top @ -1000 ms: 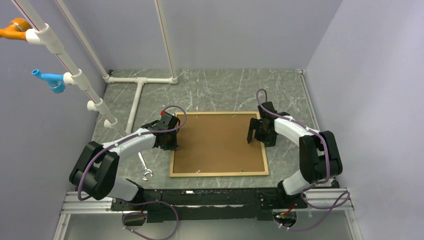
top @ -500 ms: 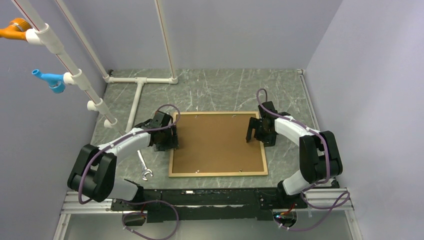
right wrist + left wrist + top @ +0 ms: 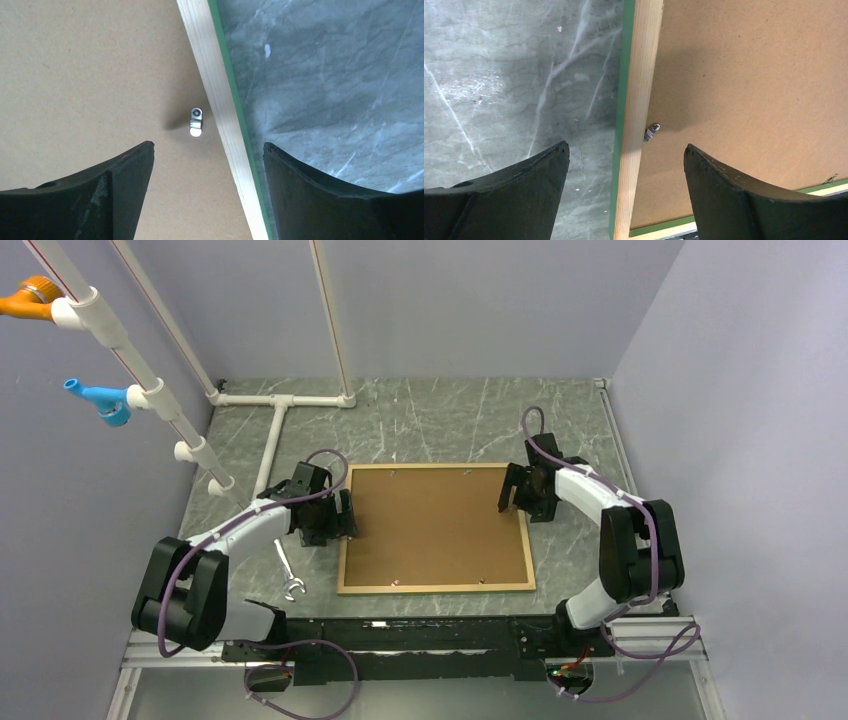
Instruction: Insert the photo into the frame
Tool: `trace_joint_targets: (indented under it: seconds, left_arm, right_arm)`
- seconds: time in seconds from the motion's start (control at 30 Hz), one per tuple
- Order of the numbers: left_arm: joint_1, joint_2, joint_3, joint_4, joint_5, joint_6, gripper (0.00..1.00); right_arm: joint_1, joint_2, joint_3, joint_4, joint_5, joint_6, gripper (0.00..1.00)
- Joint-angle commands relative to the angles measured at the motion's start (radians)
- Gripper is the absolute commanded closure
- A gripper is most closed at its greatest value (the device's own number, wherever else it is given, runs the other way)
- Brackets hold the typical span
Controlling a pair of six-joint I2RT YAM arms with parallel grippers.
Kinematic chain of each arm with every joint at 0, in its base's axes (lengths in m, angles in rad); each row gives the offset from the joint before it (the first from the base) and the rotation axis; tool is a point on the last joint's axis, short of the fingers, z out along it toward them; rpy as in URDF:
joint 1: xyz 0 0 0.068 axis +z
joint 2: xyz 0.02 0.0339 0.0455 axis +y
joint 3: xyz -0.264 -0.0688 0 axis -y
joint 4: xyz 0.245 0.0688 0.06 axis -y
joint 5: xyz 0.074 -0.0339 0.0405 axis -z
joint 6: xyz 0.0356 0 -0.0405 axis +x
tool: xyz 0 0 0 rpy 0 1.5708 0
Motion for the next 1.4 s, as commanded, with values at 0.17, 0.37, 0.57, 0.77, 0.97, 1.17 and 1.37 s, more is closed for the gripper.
trace_joint_targets:
  seconds: [0.17, 0.37, 0.57, 0.77, 0.97, 1.17, 1.37]
  left_arm:
    - [0.003, 0.025, -0.022, 0.05, 0.058, 0.027, 0.14]
    - [0.003, 0.033, -0.017, 0.044, 0.057, 0.037, 0.15]
    - [0.003, 0.04, -0.013, 0.042, 0.057, 0.036, 0.15]
    - [0.004, 0.06, 0.005, 0.038, 0.06, 0.031, 0.16]
    - [0.003, 0.066, 0.012, 0.027, 0.053, 0.034, 0.16]
    - [0.003, 0.049, 0.007, 0.019, 0.049, 0.034, 0.16]
    - [0.003, 0.008, 0.017, -0.02, 0.017, 0.033, 0.14]
  right_arm:
    - [-0.003, 0.088, 0.079, -0.003, 0.1, -0.004, 0.24]
    - [-0.003, 0.112, 0.09, -0.005, 0.109, -0.004, 0.34]
    - [-0.003, 0.089, 0.069, -0.009, 0.11, -0.005, 0.45]
    - [-0.002, 0.076, 0.045, -0.018, 0.138, -0.029, 0.67]
    - [0.002, 0.083, 0.052, -0.036, 0.195, -0.039, 1.0]
    - [0.004, 0.071, 0.056, -0.035, 0.179, -0.043, 1.0]
    - [0.002, 0.027, 0.041, -0.021, 0.093, -0.038, 0.85]
